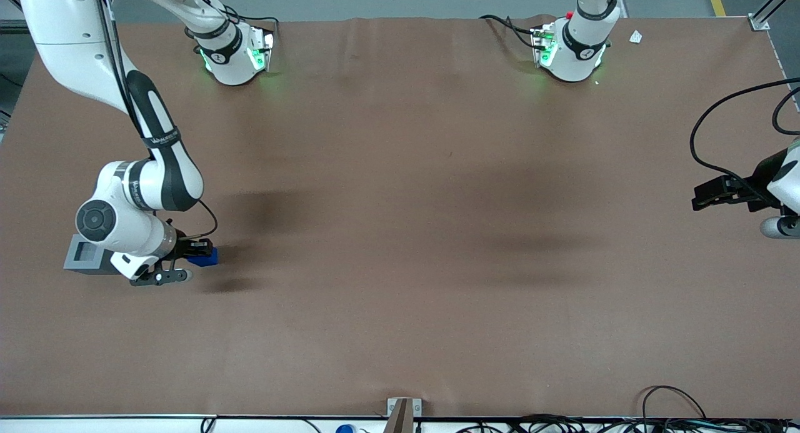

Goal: Insert blue part into gray base with right arm
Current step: 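Close the right gripper on the blue block and lift it, then carry the blue block over the gray base's square hole, then lower the blue block into the gray base's hole and press down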

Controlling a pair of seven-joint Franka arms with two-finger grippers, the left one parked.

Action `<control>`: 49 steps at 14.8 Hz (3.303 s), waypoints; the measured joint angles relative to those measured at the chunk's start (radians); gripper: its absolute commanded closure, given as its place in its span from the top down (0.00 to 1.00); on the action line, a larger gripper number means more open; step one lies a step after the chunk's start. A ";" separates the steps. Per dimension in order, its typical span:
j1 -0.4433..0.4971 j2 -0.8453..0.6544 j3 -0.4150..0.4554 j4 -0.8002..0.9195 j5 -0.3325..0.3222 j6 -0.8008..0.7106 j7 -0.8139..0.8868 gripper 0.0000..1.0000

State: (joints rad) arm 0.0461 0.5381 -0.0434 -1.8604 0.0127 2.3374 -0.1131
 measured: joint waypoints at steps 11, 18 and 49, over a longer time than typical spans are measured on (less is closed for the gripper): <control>-0.046 -0.015 -0.018 0.111 0.000 -0.135 -0.002 0.23; -0.183 -0.019 -0.022 0.175 0.000 -0.140 -0.073 0.23; -0.393 0.046 -0.021 0.348 -0.006 -0.339 -0.276 0.21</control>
State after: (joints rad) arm -0.3465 0.5839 -0.0647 -1.5119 0.0063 1.9983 -0.3888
